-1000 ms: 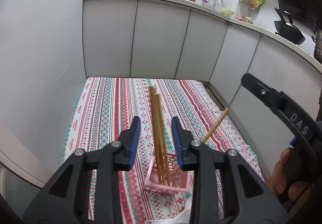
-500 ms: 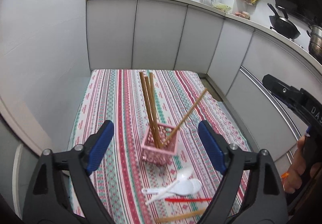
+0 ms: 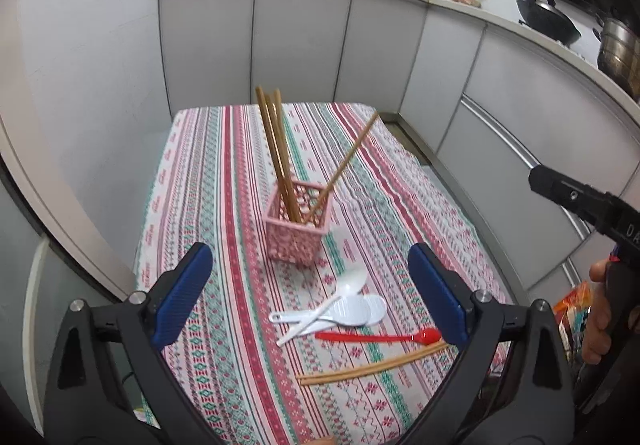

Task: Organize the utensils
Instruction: 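Open the left gripper, release the chopstick, and move back toward the utensils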

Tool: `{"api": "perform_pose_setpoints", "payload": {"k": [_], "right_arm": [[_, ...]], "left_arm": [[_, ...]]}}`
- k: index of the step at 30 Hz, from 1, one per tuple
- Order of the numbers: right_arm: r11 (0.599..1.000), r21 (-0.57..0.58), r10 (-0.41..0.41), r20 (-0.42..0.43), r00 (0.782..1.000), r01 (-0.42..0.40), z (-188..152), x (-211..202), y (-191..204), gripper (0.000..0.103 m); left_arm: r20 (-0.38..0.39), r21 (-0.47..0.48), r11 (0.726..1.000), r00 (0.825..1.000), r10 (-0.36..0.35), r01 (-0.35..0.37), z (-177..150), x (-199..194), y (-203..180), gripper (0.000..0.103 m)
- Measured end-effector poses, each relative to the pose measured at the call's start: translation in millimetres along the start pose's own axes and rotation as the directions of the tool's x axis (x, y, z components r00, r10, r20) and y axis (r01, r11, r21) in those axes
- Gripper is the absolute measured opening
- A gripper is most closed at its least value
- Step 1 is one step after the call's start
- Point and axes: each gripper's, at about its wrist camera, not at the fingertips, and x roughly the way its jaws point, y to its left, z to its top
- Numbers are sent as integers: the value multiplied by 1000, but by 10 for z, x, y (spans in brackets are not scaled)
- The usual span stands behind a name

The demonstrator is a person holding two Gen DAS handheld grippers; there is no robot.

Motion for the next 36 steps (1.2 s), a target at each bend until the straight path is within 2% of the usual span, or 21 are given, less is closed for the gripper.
{"api": "perform_pose_setpoints", "payload": {"k": [5, 10, 15, 18, 20, 22, 23, 25, 28, 29, 31, 33, 36], "right_arm": [[997, 62, -41, -130, 991, 50, -227, 224, -230, 90], [989, 95, -78, -300, 951, 111, -491, 520, -476, 90], [987, 47, -121, -414, 902, 154, -722, 759, -613, 90], [990, 46, -96, -481, 872, 134, -836, 870, -670, 90], [990, 65, -77, -519, 851, 129, -898, 917, -739, 90], [987, 56, -97, -522, 847, 147, -908, 938, -763, 90], [986, 46, -115, -517, 848, 162, -905, 928, -785, 90], [981, 31, -148, -509, 848, 189, -897, 904, -846, 90], [979, 53, -141, -514, 846, 195, -907, 876, -951, 90], [979, 61, -136, -516, 846, 195, -908, 875, -977, 90], [977, 70, -135, -524, 841, 200, -911, 857, -1031, 90], [976, 76, -137, -523, 842, 206, -906, 840, -1071, 90], [975, 85, -131, -520, 844, 204, -898, 810, -1115, 90]], "left_arm": [[-46, 44, 999, 999, 17, -14, -217, 169, -50, 98], [-149, 85, 996, 988, 50, -38, -446, 459, -39, 98], [-262, 90, 995, 963, 64, -41, -601, 710, -19, 98], [-336, 59, 998, 942, 13, 8, -683, 857, -22, 98], [-379, 51, 996, 924, -53, 78, -750, 954, -92, 97], [-427, 84, 981, 896, -123, 174, -831, 1053, -257, 86], [-446, 109, 973, 885, -135, 203, -867, 1090, -341, 83], [-490, 170, 949, 858, -153, 267, -964, 1181, -537, 69], [-537, 227, 919, 828, -159, 323, -1089, 1277, -756, 60], [-545, 242, 912, 824, -155, 332, -1116, 1294, -806, 58], [-561, 273, 899, 816, -141, 344, -1171, 1333, -902, 45], [-573, 288, 894, 810, -127, 344, -1204, 1384, -958, 36], [-588, 301, 890, 801, -109, 343, -1261, 1426, -1004, 34]]}}
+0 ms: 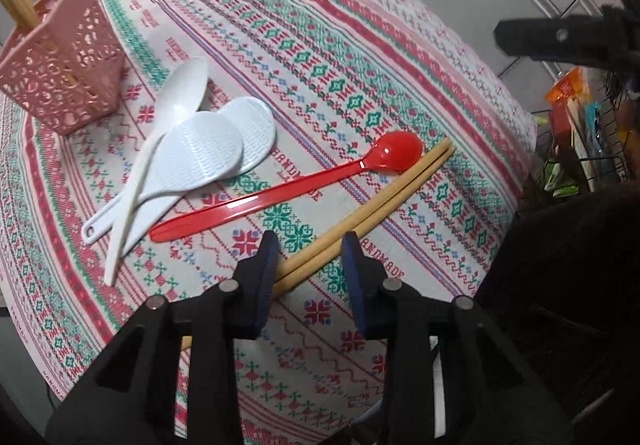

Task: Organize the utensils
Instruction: 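Open the left gripper, release the chopstick, and move back toward the utensils, then lower the left gripper onto a loose wooden chopstick and close it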

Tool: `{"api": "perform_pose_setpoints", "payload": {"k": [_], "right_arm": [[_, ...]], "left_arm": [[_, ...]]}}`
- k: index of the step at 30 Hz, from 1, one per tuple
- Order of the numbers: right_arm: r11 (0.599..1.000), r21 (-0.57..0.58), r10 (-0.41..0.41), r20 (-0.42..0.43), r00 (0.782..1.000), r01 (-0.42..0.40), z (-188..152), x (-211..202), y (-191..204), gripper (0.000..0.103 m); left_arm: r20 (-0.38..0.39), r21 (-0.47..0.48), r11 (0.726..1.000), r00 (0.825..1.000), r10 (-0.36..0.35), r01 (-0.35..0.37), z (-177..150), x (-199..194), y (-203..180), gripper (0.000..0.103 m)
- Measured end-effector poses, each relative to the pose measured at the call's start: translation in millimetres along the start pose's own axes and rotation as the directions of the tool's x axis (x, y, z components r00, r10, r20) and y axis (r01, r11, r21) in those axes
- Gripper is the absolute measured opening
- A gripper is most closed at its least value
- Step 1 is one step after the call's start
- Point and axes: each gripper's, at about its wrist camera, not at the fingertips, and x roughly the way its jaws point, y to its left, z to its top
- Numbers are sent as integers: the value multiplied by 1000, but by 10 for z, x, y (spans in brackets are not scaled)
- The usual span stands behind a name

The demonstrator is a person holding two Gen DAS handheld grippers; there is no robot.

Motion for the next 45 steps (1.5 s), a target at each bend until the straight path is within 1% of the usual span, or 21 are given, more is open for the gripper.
{"api": "perform_pose_setpoints", "payload": {"k": [2, 8, 10, 14, 17, 18, 20, 23, 25, 27, 28, 32, 34, 37, 40, 41, 45], "right_arm": [[1000, -2, 5, 2, 1000, -5, -1, -6, -3, 90], [1000, -22, 17, 5, 1000, -17, -16, -22, 29, 90], [999, -24, 23, 6, 1000, -23, -18, -29, 35, 90], [999, -24, 22, 6, 1000, -22, -21, -35, 37, 90], [1000, -23, 21, 0, 1000, -21, -29, -27, 28, 90], [1000, -23, 19, -1, 1000, -19, -33, -25, 24, 90], [1000, -20, 18, -3, 1000, -18, -35, -21, 16, 90], [1000, -15, 24, -9, 1000, -24, -34, -9, 9, 90], [1000, -17, 26, -10, 1000, -27, -38, -2, 16, 90], [999, -21, 30, -12, 999, -30, -43, 5, 28, 90], [999, -22, 32, -13, 999, -32, -44, 7, 35, 90], [999, -22, 37, -15, 999, -37, -46, 17, 55, 90], [999, -19, 41, -16, 999, -42, -47, 19, 51, 90], [999, -7, 42, -13, 999, -42, -39, 18, 30, 90], [999, 14, 41, -7, 999, -41, -22, 7, -22, 90], [999, 23, 41, -6, 999, -41, -17, 3, -44, 90], [997, 66, 39, 3, 999, -39, 14, -18, -148, 90]], "left_arm": [[-11, 12, 1000, 1000, 0, 0, 25, 46, -8, 34], [-26, 28, 999, 999, -34, 34, 53, 109, -36, 34], [-27, 40, 999, 999, -33, 34, 86, 138, -81, 34], [-18, 39, 999, 999, -32, 33, 157, 176, -133, 34], [-9, 20, 999, 1000, -29, 29, 202, 186, -139, 34], [0, 9, 1000, 1000, -25, 25, 212, 184, -137, 32], [12, -18, 1000, 1000, -18, 18, 236, 182, -110, 23], [17, -70, 997, 999, -39, 40, 255, 154, 12, 22], [25, -74, 997, 1000, -13, 15, 251, 118, 70, 19], [18, -47, 999, 1000, -12, 13, 237, 97, 103, 19], [15, -18, 1000, 1000, -6, 7, 224, 96, 87, 19], [12, 74, 997, 1000, 23, -24, 213, 114, -50, 19], [0, 103, 994, 1000, 22, -22, 254, 139, -112, 19], [-28, 155, 988, 1000, 8, -4, 357, 207, -232, 20], [-45, 225, 974, 998, 33, -22, 450, 314, -425, 22], [-40, 245, 969, 998, 45, -34, 489, 326, -477, 22], [-34, 241, 970, 998, 52, -42, 591, 370, -536, 17]]}}
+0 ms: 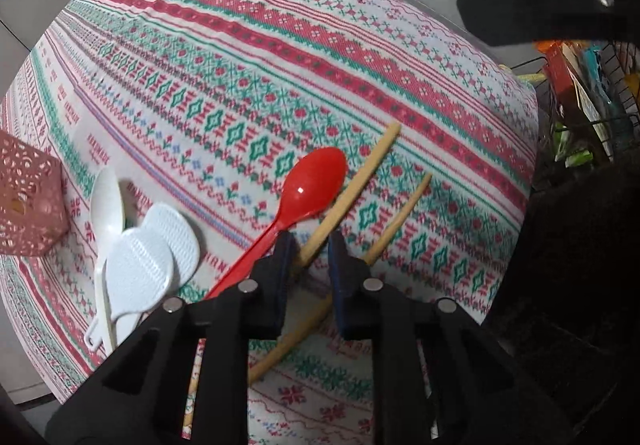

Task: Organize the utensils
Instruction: 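Lower the left gripper onto a loose wooden chopstick and close it, then lift the chopstick upright with the left gripper and carry it over the pink holder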

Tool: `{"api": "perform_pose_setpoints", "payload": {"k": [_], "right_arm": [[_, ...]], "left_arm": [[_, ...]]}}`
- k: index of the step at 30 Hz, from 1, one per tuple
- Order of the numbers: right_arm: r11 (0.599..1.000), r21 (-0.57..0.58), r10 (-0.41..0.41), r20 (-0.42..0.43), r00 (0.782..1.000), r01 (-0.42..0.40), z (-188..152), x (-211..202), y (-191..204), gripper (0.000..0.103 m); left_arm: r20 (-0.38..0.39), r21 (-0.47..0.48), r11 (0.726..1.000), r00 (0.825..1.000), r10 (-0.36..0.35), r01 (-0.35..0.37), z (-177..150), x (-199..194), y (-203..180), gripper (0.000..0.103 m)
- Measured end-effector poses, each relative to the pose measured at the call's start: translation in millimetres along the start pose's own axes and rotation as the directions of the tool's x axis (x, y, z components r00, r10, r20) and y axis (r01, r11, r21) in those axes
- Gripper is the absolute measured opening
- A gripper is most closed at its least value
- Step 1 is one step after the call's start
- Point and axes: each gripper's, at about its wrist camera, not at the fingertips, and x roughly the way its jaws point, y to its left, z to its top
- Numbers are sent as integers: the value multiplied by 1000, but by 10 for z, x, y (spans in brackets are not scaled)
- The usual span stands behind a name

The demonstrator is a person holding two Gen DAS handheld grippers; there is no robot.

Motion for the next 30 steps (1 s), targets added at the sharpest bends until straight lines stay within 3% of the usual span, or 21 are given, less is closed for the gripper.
{"api": "perform_pose_setpoints", "payload": {"k": [7, 14, 18, 24, 27, 30], "right_arm": [[999, 42, 9, -17, 1000, -9, 1, 16, -104, 90], [1000, 19, 2, -44, 999, -1, -47, 88, -35, 90], [1000, -6, -1, -105, 994, 1, -147, 237, 30, 89], [998, 63, 24, -304, 952, -5, -384, 641, 14, 52], [996, 87, 25, -350, 936, 6, -483, 772, 60, 45], [996, 68, -30, -318, 948, 55, -516, 782, 191, 41]], "left_arm": [[51, -99, 995, 998, -27, 32, -29, -133, 271, 8], [147, -234, 970, 989, -29, 64, -233, -449, 596, 8], [167, -272, 960, 986, -16, 62, -356, -546, 665, 8], [189, -302, 951, 982, -15, 73, -516, -702, 727, 8], [202, -313, 947, 979, -15, 79, -572, -768, 771, 8], [211, -325, 942, 977, -16, 85, -609, -802, 798, 8]]}}
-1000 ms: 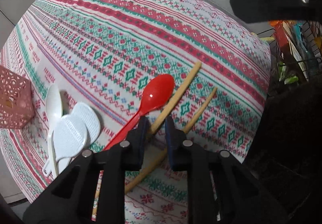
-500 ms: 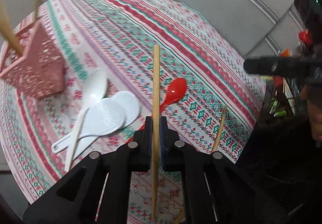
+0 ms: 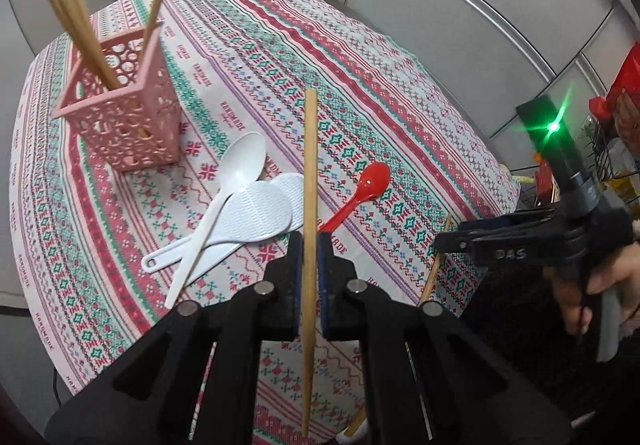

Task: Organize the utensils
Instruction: 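Lift the chopstick upright with the left gripper and carry it over the pink holder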

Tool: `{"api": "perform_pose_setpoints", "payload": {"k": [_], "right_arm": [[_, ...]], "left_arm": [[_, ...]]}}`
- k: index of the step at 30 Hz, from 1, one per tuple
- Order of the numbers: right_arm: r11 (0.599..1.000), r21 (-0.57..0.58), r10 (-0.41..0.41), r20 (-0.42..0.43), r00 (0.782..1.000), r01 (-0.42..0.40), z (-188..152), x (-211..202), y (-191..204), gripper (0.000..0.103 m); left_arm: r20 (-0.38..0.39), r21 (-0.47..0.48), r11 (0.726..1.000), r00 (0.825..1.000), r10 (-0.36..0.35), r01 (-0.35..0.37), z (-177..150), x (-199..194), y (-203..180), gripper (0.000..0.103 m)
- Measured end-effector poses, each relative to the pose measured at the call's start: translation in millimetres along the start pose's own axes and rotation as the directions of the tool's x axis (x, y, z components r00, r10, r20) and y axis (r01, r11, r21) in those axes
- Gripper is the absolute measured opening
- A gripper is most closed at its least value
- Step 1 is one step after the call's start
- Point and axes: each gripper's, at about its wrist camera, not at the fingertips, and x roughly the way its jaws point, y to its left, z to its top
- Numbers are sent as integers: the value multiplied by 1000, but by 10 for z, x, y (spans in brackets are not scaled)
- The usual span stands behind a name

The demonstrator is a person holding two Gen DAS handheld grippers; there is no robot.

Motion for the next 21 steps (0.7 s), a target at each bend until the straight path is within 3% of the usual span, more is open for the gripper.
{"api": "perform_pose_setpoints", "payload": {"k": [5, 7, 13, 21], "right_arm": [[979, -85, -175, 100, 980, 183, -170, 57, 367, 34], [976, -94, -186, 131, 974, 199, -209, 70, 469, 20], [981, -73, -163, 189, 968, 180, -148, 96, 605, 7], [996, -52, -65, 210, 976, 78, 106, 34, 649, 4]], "left_arm": [[27, -26, 1000, 1000, 10, -9, -73, -114, 77, 8], [35, -39, 999, 999, 16, -14, -111, -154, 112, 8], [66, -101, 995, 997, 30, -23, -236, -299, 301, 8], [153, -200, 980, 987, 50, -18, -305, -568, 525, 8]]}}
